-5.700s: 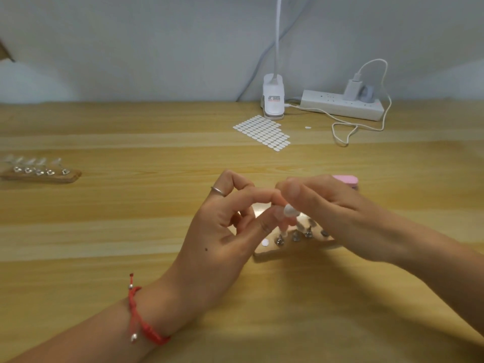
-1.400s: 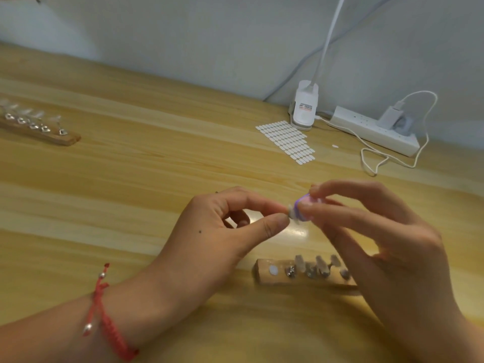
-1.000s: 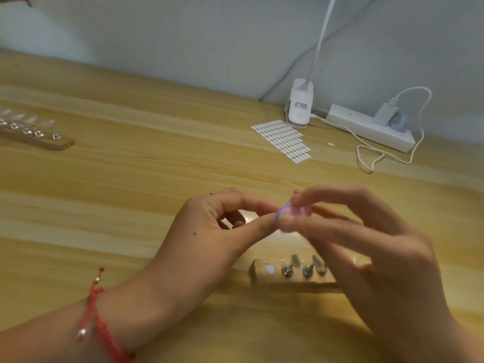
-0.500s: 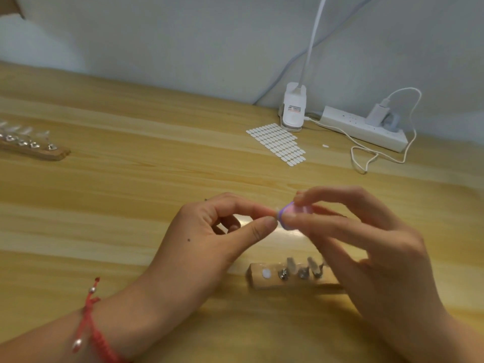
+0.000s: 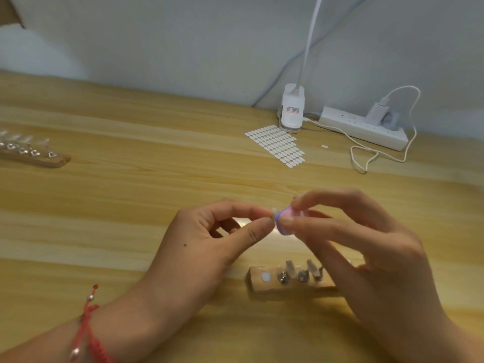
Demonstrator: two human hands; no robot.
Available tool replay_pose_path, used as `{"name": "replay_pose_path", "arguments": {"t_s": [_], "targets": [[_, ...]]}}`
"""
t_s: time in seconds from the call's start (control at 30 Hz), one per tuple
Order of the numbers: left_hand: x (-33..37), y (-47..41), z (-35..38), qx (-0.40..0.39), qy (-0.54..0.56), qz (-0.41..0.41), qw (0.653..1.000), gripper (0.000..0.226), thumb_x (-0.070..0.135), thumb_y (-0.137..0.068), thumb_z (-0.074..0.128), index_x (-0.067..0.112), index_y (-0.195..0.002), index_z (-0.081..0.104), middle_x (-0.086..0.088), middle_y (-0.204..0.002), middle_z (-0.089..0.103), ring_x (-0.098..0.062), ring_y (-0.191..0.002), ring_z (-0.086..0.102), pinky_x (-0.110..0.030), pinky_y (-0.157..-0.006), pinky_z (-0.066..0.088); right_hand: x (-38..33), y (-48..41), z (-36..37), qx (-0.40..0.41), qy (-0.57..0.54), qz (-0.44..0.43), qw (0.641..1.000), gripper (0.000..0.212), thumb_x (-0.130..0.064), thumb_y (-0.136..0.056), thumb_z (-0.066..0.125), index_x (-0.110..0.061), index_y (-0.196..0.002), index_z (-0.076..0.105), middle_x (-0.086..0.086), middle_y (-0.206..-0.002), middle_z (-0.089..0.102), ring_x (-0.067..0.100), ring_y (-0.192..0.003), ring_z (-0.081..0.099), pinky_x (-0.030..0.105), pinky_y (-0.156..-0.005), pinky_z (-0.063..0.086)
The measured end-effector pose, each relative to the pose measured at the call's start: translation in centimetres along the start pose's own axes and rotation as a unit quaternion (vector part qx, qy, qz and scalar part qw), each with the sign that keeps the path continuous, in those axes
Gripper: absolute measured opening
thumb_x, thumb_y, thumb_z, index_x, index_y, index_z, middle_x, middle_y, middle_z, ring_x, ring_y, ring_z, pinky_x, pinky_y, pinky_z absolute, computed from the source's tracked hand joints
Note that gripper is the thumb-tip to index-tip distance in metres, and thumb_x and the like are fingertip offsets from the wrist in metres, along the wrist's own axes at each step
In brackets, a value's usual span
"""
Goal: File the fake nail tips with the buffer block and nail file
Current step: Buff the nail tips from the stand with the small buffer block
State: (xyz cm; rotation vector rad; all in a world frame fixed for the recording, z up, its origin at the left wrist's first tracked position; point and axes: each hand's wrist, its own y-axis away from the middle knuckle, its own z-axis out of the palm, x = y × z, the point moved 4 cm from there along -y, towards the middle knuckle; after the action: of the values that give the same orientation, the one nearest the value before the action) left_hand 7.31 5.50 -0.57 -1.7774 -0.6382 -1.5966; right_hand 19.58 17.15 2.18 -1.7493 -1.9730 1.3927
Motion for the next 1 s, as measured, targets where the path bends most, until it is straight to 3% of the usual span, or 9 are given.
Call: {"name": "replay_pose_path", "arguments": {"t_s": [0.13, 0.2, 0.33, 0.43, 0.63, 0.9, 1.0], "targets": [[-0.06, -0.02, 0.06, -0.005, -0.005, -0.001, 1.000, 0.036, 0.058, -0.046, 0.081, 0.040, -0.077, 0.077, -0.009, -0.064, 0.061, -0.012, -0.059, 0.043, -0.015, -0.054, 0.034, -0.25, 0.06, 0.16, -0.014, -0.003, -0.012, 1.000, 0.028, 0.005, -0.085, 0.064, -0.013, -0.102, 0.075, 0.010, -0.106, 0.063, 0.011, -0.105, 0.065, 0.021, -0.092, 0.052], [-0.10, -0.04, -0.03, -0.001, -0.005, 0.001, 1.000, 0.029, 0.054, -0.051, 0.081, 0.039, -0.076, 0.077, -0.001, -0.061, 0.056, -0.012, -0.058, 0.041, -0.013, -0.051, 0.033, 0.09, -0.06, -0.07, -0.008, 0.011, 0.004, 1.000, 0.028, 0.006, -0.084, 0.065, -0.013, -0.103, 0.074, 0.009, -0.105, 0.063, 0.007, -0.102, 0.065, 0.017, -0.092, 0.050], [-0.09, 0.00, 0.05, -0.003, 0.009, -0.001, 1.000, 0.033, 0.057, -0.051, 0.070, 0.038, -0.077, 0.077, -0.007, -0.063, 0.064, -0.012, -0.058, 0.047, -0.016, -0.054, 0.037, -0.70, 0.24, 0.35, -0.015, -0.017, -0.017, 1.000, 0.026, 0.003, -0.086, 0.064, -0.013, -0.102, 0.075, 0.011, -0.105, 0.063, 0.014, -0.105, 0.066, 0.024, -0.092, 0.053], [-0.10, -0.01, 0.05, 0.000, 0.005, -0.002, 1.000, 0.030, 0.054, -0.053, 0.070, 0.038, -0.077, 0.077, 0.001, -0.063, 0.056, -0.012, -0.057, 0.041, -0.013, -0.051, 0.033, 0.02, -0.05, -0.07, -0.001, -0.002, 0.005, 1.000, 0.026, 0.004, -0.085, 0.064, -0.011, -0.104, 0.074, 0.010, -0.104, 0.063, 0.009, -0.101, 0.066, 0.019, -0.092, 0.052], [-0.02, -0.02, -0.01, 0.002, 0.002, -0.001, 1.000, 0.031, 0.054, -0.053, 0.070, 0.037, -0.077, 0.077, -0.011, -0.064, 0.058, -0.012, -0.058, 0.041, -0.013, -0.051, 0.033, 0.04, 0.00, 0.09, -0.008, -0.003, 0.008, 1.000, 0.030, 0.007, -0.086, 0.068, -0.015, -0.106, 0.073, 0.007, -0.106, 0.064, 0.009, -0.103, 0.065, 0.018, -0.090, 0.051], [0.47, 0.03, 0.25, -0.019, 0.010, 0.021, 1.000, 0.026, 0.043, -0.058, 0.073, 0.028, -0.077, 0.079, 0.016, -0.065, 0.063, 0.001, -0.050, 0.041, -0.005, -0.048, 0.031, -0.07, -0.25, -0.19, -0.001, 0.023, 0.013, 1.000, 0.027, 0.002, -0.086, 0.065, -0.016, -0.104, 0.075, 0.005, -0.107, 0.067, 0.009, -0.102, 0.066, 0.014, -0.089, 0.049], [0.53, 0.14, 0.26, -0.025, 0.010, 0.022, 0.999, 0.032, 0.051, -0.054, 0.070, 0.031, -0.077, 0.078, 0.014, -0.065, 0.064, -0.001, -0.054, 0.044, -0.007, -0.049, 0.032, -0.59, -0.11, 0.15, -0.013, 0.004, -0.013, 1.000, 0.026, 0.001, -0.091, 0.062, -0.018, -0.105, 0.074, 0.006, -0.108, 0.066, 0.017, -0.104, 0.066, 0.028, -0.088, 0.054]]}}
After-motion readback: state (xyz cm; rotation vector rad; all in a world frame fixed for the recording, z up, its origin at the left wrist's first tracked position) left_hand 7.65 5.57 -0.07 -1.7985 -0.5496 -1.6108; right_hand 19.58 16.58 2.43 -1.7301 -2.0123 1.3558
